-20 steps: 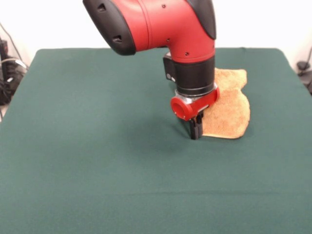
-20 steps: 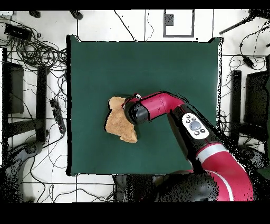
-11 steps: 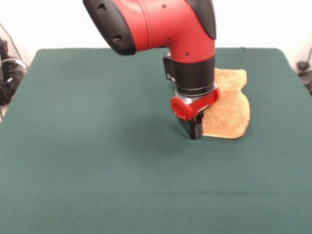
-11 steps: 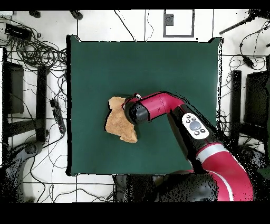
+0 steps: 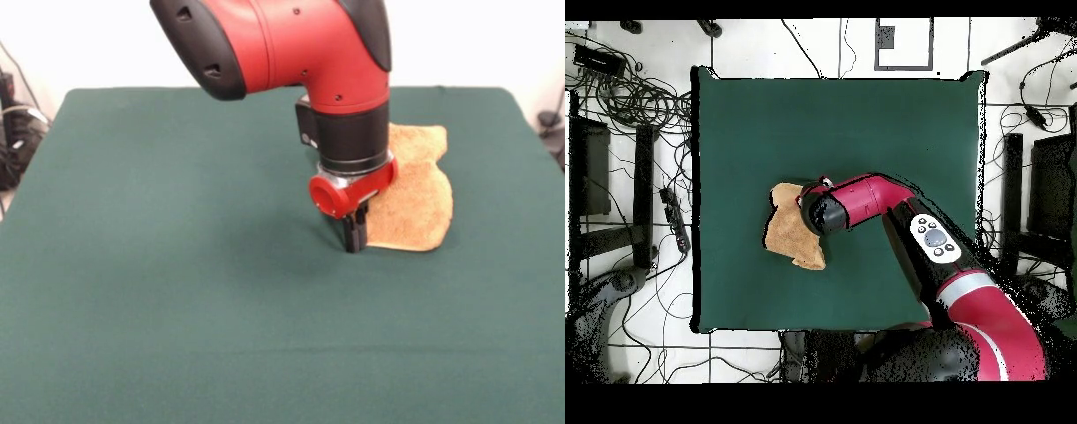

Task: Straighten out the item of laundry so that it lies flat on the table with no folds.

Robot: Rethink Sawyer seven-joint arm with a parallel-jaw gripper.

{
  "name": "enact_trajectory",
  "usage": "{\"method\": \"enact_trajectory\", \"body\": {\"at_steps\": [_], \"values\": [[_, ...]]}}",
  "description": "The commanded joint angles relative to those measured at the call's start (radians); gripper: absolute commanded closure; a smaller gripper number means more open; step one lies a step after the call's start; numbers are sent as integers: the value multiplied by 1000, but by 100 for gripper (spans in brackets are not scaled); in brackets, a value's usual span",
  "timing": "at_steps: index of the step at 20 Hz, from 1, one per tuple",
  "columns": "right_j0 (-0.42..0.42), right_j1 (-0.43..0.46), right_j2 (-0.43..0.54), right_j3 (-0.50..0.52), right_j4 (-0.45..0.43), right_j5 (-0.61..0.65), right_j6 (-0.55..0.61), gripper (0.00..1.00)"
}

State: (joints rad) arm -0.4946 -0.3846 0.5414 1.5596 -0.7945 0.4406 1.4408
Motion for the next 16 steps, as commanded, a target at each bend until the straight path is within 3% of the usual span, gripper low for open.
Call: {"method": "enact_trajectory", "body": {"at_steps": [1, 16], "values": [[12, 283, -14, -130, -131, -28, -146, 100], [54, 319, -42, -180, -153, -81, -79, 100]]}}
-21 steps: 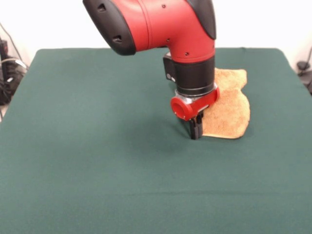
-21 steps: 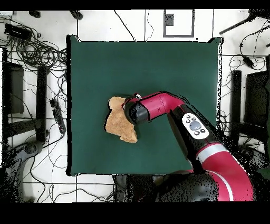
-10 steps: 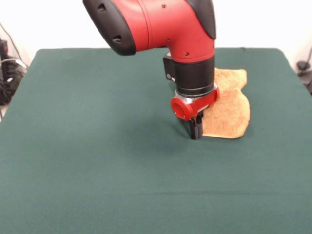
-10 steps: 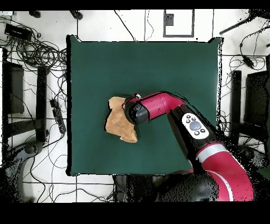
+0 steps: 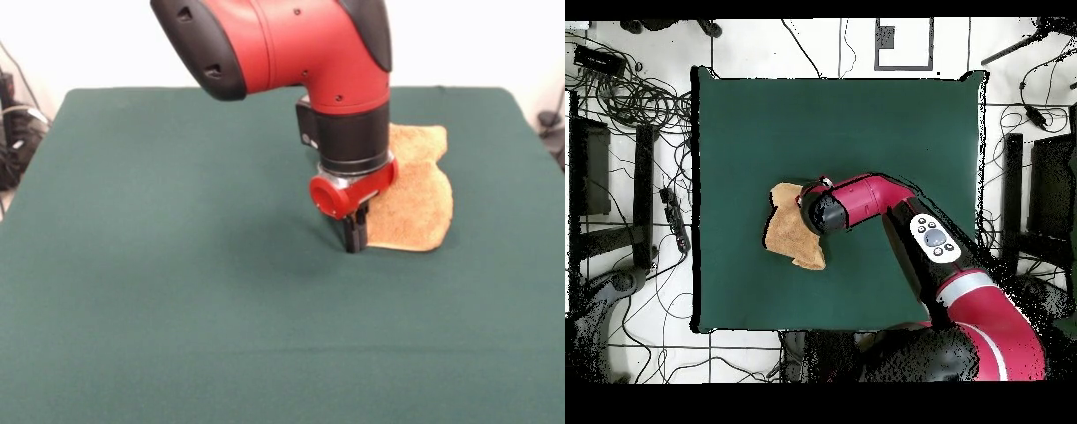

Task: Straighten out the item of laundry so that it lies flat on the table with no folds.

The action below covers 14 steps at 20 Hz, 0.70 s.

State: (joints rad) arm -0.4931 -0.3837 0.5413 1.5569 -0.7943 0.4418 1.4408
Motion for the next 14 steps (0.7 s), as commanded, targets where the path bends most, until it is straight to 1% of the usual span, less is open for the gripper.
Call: {"method": "enact_trajectory", "body": {"at_steps": [1, 14], "values": [[55, 318, -43, -179, -153, -82, -76, 100], [79, 327, -64, -198, -159, -99, -51, 100]]}}
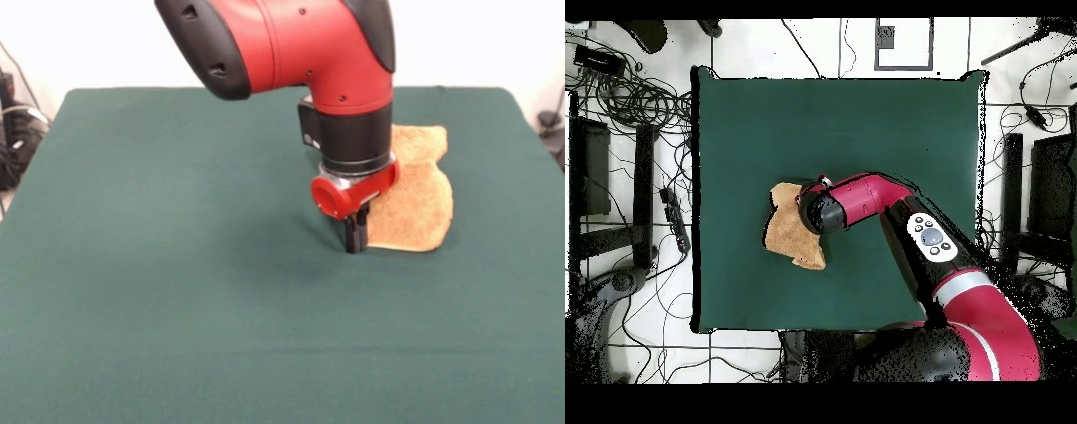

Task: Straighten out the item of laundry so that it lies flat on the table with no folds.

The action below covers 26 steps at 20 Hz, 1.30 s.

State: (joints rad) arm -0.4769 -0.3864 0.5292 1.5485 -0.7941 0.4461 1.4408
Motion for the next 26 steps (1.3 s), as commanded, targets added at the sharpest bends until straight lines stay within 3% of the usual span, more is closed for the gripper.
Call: {"method": "enact_trajectory", "body": {"at_steps": [1, 9, 26], "values": [[62, 331, -51, -191, -159, -104, -51, 100], [91, 375, -56, -249, -150, -114, -18, 100], [73, 382, -40, -243, -164, -117, -28, 100]]}}
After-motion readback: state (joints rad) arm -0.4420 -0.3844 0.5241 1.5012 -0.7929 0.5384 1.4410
